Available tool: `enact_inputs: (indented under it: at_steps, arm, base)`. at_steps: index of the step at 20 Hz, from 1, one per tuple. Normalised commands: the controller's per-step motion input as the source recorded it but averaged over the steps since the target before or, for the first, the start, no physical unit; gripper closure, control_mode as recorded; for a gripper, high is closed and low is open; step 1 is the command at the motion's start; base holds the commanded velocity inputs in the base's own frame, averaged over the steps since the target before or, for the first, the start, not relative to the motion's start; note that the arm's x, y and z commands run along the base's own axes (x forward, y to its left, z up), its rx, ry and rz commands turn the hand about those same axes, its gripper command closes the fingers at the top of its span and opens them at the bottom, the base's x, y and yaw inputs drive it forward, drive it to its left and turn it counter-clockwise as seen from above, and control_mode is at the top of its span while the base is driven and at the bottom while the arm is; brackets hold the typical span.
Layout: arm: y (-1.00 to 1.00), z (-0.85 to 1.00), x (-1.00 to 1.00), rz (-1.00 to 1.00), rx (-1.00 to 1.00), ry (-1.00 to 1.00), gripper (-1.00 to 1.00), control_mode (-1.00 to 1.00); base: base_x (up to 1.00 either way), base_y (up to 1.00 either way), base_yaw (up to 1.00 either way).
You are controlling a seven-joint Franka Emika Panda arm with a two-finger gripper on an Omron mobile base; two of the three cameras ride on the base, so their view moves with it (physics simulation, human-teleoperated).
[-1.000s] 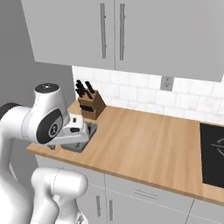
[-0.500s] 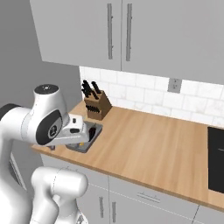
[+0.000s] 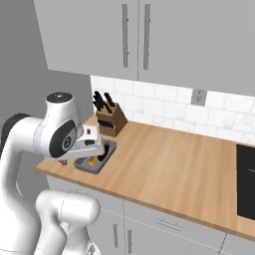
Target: Take the meat container that has the fish and place it on the second highest rack of the freezer. Then take the vegetable container that has the corn and eggplant and place it on the highest rack of the freezer.
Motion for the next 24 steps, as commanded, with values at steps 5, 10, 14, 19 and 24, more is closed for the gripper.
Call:
enact_inputs:
  at_steps: [5, 10, 14, 19, 24]
  arm:
    - [0.02, -0.04, 0.64, 0.02, 0.0, 0.11, -1.0, -1.0]
    - [0.49, -0.52, 0.93, -0.01, -0.03, 0.15, -1.0, -1.0]
    - [0.28, -0.77, 0.84, -0.03, 0.0, 0.02, -1.0, -1.0]
    - [0.01, -0.62, 0.86, -0.08, 0.0, 0.02, -1.0, -1.0]
    - [-0.01, -0.34, 0.67, -0.11, 0.0, 0.03, -1.0, -1.0]
  base:
    - [0.0, 0.0, 0.0]
    - [0.0, 0.0, 0.0]
    - [0.0, 0.0, 0.0]
    - [0.0, 0.0, 0.0]
    - [0.0, 0.0, 0.0]
